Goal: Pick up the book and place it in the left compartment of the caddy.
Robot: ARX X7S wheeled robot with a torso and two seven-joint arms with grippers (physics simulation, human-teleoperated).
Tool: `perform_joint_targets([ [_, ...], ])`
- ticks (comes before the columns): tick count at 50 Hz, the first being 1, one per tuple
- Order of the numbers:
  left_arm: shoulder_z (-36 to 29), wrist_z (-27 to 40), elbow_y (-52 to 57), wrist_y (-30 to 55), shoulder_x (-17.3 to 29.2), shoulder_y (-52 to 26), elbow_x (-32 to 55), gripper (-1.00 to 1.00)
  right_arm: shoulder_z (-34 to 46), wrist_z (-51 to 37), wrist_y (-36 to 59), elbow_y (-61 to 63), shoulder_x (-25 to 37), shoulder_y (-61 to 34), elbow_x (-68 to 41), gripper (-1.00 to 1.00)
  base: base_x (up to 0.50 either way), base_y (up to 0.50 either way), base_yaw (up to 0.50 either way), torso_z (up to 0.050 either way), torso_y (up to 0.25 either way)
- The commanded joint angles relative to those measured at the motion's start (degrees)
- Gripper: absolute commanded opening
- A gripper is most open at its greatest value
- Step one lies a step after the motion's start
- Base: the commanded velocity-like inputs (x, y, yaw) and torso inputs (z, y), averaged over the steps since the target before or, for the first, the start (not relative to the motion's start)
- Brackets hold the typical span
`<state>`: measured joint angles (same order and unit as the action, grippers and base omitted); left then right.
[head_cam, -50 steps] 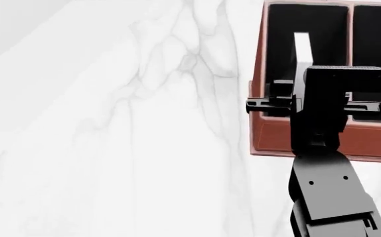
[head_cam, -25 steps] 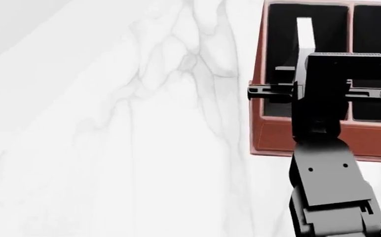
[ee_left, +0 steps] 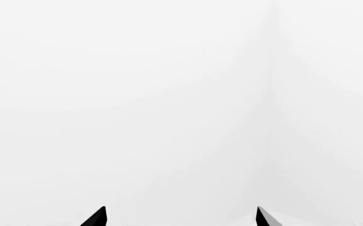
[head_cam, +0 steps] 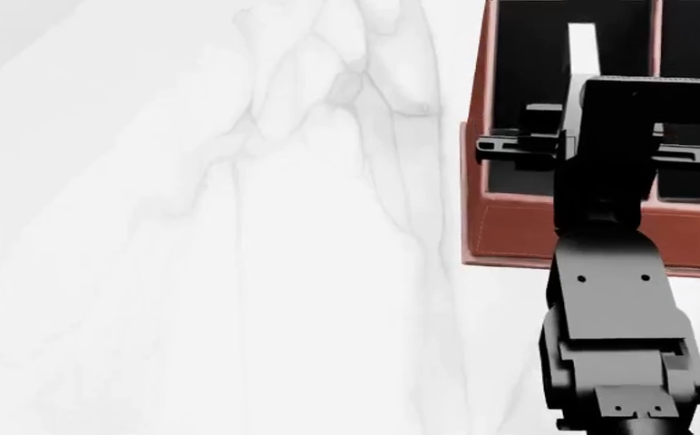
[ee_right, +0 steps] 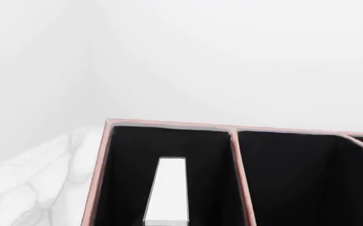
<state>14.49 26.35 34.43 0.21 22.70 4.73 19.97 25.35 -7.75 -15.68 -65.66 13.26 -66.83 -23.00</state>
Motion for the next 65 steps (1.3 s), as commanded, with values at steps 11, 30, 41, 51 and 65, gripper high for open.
perform_joint_targets([
  [11,0.75,-1.66,-1.96,2.32,-1.18,-1.94,-0.35,1.0,-0.92,0.13,1.95,7.18,0.23,0.41,4.44,-1.0,0.0,0.0,0.0,0.0,0.0],
  [30,0.85,-1.73,-2.18,0.59,-1.29,-1.41,-0.81,1.0,-0.31,0.0,0.4,8.48,0.1,0.39,5.21,-1.0,0.0,0.0,0.0,0.0,-0.046],
  [41,0.92,-1.38,-2.12,1.2,-1.12,-1.57,-0.28,1.0,-0.32,-0.32,0.15,9.22,0.33,0.74,5.23,-1.0,0.0,0.0,0.0,0.0,-0.112],
  [51,1.36,-1.25,-2.09,0.86,-1.2,-1.6,0.61,1.0,-0.25,-0.77,0.5,10.0,0.54,0.8,5.33,-1.0,0.0,0.0,0.0,0.002,-0.136],
  [65,1.44,-1.43,-1.88,0.57,-1.06,-1.35,1.36,1.0,-1.09,1.75,-11.87,-8.86,-3.21,-5.04,6.45,-1.0,0.0,0.0,0.0,0.0,0.001],
])
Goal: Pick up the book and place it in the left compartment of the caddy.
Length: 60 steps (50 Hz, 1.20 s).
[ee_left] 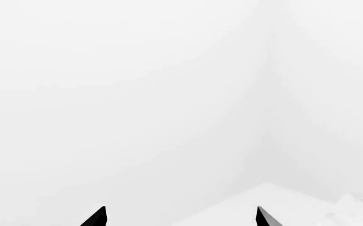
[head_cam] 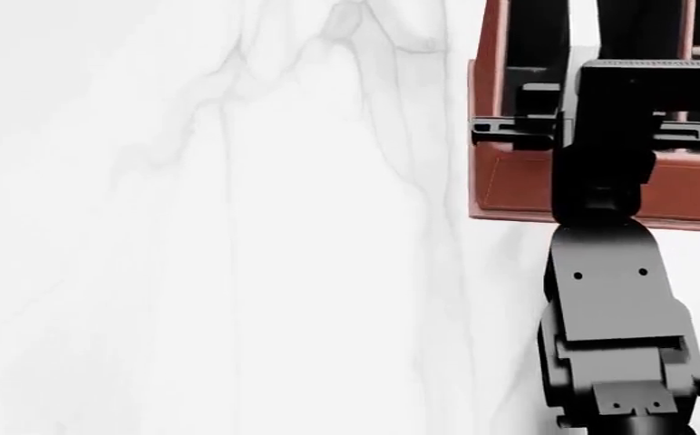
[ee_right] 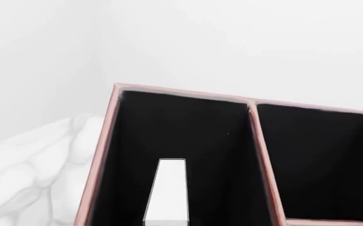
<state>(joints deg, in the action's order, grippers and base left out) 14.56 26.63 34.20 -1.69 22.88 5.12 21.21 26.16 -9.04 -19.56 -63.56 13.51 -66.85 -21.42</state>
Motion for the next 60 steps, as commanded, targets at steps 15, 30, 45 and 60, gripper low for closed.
perform_joint_targets([
  [15,1.32,-1.8,-1.62,1.67,-1.32,-1.24,0.13,1.0,-11.13,5.83,-6.4,-11.41,-4.12,-3.28,11.34,-1.0,0.0,0.0,0.0,0.0,0.001],
  [30,1.55,-1.76,-1.44,1.25,-1.2,-0.78,0.39,1.0,-17.75,5.9,-5.97,-11.41,-4.69,-2.74,17.83,-1.0,0.0,0.0,0.0,0.0,0.001],
  [45,1.32,-1.55,-1.39,1.42,-0.95,-0.98,0.38,1.0,-18.29,2.64,-12.91,-11.39,-5.04,-2.27,21.64,1.0,0.0,0.0,0.0,0.0,0.0],
  [60,1.26,-1.34,-1.4,1.67,-0.62,-1.31,0.6,1.0,-17.69,-0.35,6.19,35.41,-2.26,15.47,24.33,1.0,0.0,0.0,0.0,0.0,0.0],
])
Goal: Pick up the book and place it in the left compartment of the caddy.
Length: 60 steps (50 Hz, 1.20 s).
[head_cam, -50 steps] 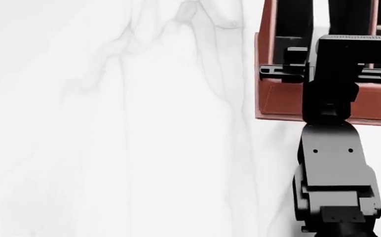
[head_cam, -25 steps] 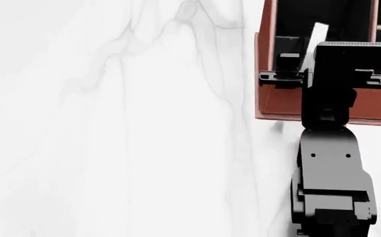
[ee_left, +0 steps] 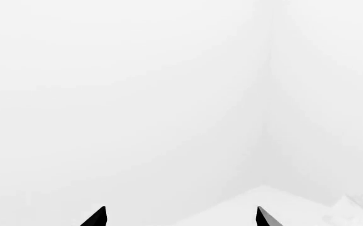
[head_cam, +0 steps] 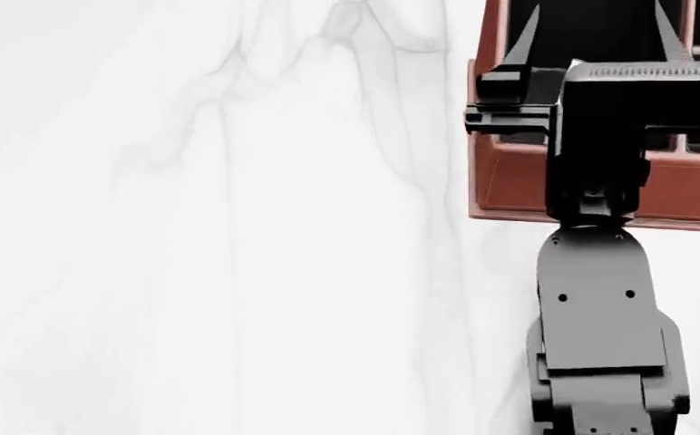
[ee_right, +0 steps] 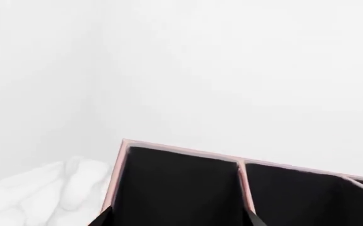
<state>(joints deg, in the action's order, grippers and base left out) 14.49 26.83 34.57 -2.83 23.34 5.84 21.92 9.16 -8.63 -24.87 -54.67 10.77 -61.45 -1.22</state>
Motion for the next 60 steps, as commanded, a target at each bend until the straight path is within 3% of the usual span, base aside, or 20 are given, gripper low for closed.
perform_joint_targets([
  [1,1.33,-1.52,-1.79,2.8,-1.07,-2.06,-0.14,1.0,-0.72,-1.41,12.68,28.26,0.62,10.81,4.73,1.0,0.0,0.0,0.0,0.0,0.0],
  [43,0.97,-1.11,-1.21,2.93,-0.37,-2.13,-0.19,1.0,-10.45,-6.76,24.82,76.72,7.82,38.8,4.48,1.0,0.0,0.0,0.0,0.0,0.0],
  [60,0.44,-1.04,-1.18,2.9,-0.21,-2.29,-0.51,1.0,-13.28,-7.66,23.16,81.78,8.89,43.97,3.33,1.0,0.0,0.0,0.0,0.0,0.0],
])
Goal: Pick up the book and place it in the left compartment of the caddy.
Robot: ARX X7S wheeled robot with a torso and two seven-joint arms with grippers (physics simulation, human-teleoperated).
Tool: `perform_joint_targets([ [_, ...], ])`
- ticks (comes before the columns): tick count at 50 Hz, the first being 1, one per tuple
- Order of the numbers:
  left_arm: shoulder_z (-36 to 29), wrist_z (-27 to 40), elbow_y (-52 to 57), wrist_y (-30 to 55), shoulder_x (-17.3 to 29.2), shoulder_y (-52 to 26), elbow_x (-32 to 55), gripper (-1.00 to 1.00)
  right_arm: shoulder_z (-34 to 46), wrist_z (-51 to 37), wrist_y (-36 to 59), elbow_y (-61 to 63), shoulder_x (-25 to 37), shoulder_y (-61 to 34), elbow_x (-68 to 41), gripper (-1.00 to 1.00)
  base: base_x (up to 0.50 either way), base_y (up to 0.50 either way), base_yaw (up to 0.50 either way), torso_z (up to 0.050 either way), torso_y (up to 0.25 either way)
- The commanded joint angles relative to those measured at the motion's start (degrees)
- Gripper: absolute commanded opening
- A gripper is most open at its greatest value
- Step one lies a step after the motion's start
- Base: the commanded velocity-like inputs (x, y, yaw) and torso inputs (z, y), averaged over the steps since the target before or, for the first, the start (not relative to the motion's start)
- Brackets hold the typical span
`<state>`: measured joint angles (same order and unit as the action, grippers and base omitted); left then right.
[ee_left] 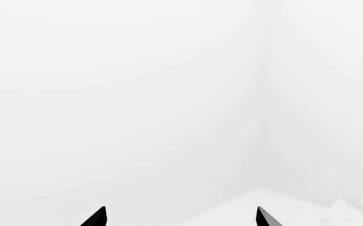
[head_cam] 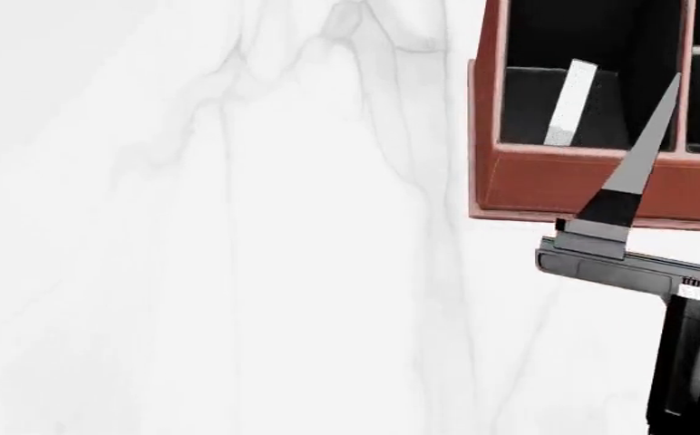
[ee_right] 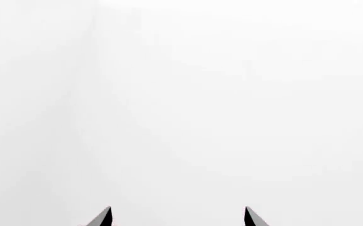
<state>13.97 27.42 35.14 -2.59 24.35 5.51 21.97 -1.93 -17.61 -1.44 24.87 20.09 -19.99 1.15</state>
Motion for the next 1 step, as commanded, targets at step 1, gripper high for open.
perform_joint_targets([
  [1,0.96,-1.62,-1.76,2.65,-1.21,-1.95,-0.53,1.0,-2.15,1.31,-0.33,2.09,-0.44,2.47,0.9,1.0,0.0,0.0,0.0,0.0,0.0],
])
